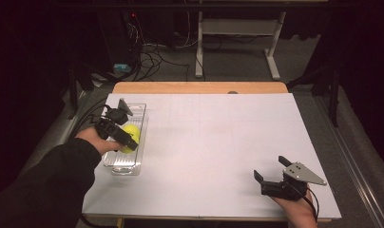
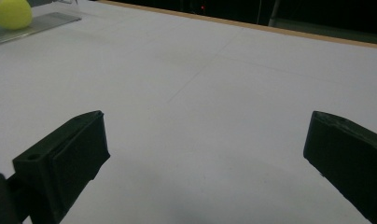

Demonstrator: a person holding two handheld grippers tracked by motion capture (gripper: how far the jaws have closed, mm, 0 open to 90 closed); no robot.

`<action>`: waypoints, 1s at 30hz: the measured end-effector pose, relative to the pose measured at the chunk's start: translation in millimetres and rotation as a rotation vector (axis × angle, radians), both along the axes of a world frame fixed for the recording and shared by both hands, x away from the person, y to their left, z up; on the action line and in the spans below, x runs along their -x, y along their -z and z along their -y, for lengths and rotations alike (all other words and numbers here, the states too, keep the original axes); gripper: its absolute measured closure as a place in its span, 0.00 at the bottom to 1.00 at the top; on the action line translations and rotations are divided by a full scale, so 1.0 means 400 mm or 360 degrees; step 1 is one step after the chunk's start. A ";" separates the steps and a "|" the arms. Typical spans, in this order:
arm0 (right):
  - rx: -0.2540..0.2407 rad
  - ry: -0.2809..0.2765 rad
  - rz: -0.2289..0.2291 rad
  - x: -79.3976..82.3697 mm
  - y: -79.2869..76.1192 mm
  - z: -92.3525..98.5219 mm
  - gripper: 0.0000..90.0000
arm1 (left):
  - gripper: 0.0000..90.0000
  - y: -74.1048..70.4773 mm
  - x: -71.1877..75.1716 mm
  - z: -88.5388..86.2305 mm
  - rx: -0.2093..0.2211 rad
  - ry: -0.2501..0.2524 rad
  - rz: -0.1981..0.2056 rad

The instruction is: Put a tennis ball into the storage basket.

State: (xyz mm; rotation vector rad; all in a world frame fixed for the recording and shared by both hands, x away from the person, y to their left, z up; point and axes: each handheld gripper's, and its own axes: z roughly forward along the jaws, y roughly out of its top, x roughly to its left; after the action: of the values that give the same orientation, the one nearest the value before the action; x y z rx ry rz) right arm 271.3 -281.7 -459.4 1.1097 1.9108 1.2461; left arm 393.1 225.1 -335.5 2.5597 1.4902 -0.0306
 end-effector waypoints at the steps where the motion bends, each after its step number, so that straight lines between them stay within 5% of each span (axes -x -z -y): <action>1: -0.0003 0.0002 -0.0003 0.001 0.000 0.001 0.00 | 0.29 0.001 0.001 -0.008 -0.0002 -0.0011 0.0001; 14: -0.0002 0.0005 -0.0013 0.002 0.002 0.006 0.00 | 0.29 0.010 0.006 -0.038 -0.0026 -0.0043 -0.0019; 30: 0.0011 -0.0012 -0.0020 0.002 0.009 -0.003 0.00 | 0.29 0.093 -0.005 -0.018 -0.0044 -0.0033 -0.0096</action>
State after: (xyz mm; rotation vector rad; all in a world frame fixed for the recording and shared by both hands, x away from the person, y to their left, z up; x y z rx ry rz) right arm 270.7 -280.7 -463.1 1.1100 1.9288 1.2385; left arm 395.3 232.4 -372.9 2.5866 1.5488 -0.0859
